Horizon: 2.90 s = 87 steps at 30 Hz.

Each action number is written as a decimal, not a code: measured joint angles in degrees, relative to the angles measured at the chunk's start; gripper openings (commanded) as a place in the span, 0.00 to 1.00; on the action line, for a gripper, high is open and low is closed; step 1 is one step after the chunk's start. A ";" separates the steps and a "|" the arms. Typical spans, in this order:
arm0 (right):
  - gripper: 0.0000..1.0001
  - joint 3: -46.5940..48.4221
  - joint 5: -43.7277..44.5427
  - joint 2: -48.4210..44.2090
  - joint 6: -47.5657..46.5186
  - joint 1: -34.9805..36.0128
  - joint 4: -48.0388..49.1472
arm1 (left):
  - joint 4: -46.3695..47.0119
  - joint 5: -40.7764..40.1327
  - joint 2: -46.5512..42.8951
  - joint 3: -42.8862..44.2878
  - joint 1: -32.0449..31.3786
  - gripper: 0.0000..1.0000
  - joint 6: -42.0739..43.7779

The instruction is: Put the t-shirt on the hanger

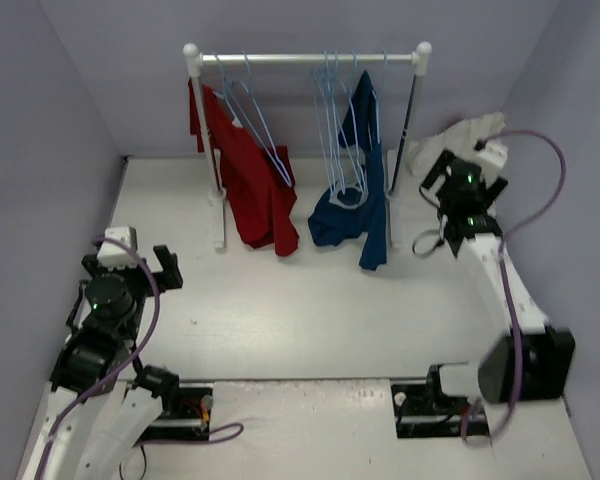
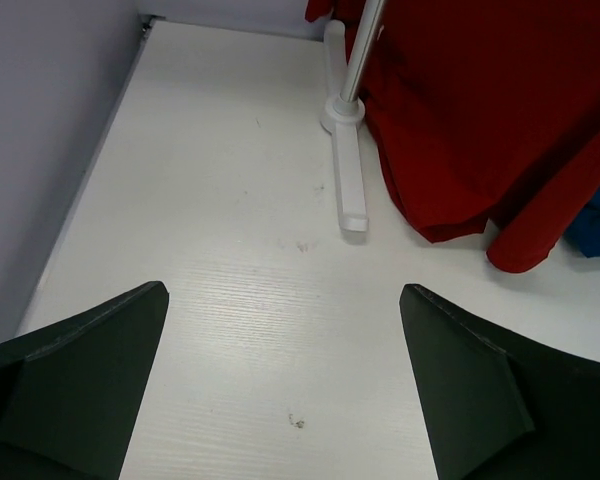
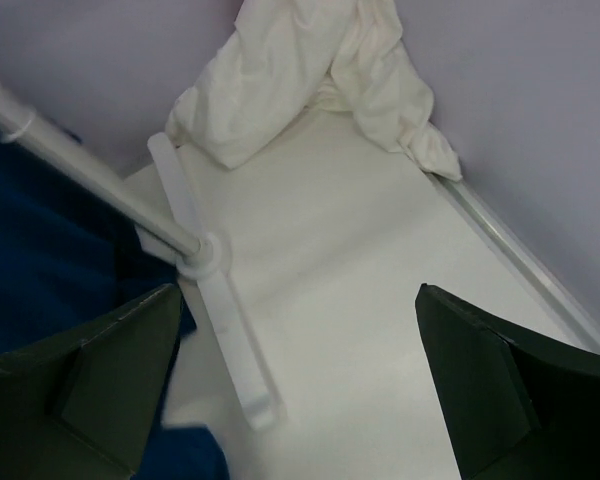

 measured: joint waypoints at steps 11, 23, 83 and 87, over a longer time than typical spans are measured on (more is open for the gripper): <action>1.00 26.25 -3.72 44.32 4.37 -6.15 10.12 | 5.20 2.07 0.53 -6.05 0.25 0.97 -0.14; 0.90 46.24 -14.73 70.83 11.12 -13.15 19.71 | 6.59 4.20 5.92 -6.05 1.29 0.97 -0.11; 0.00 23.68 -43.52 -7.44 -2.73 22.61 -22.65 | -17.99 13.20 -0.15 23.09 2.03 0.97 -6.13; 0.00 24.66 -35.32 -1.42 -4.70 30.56 -22.00 | -19.90 11.49 0.71 24.10 2.03 0.97 -6.23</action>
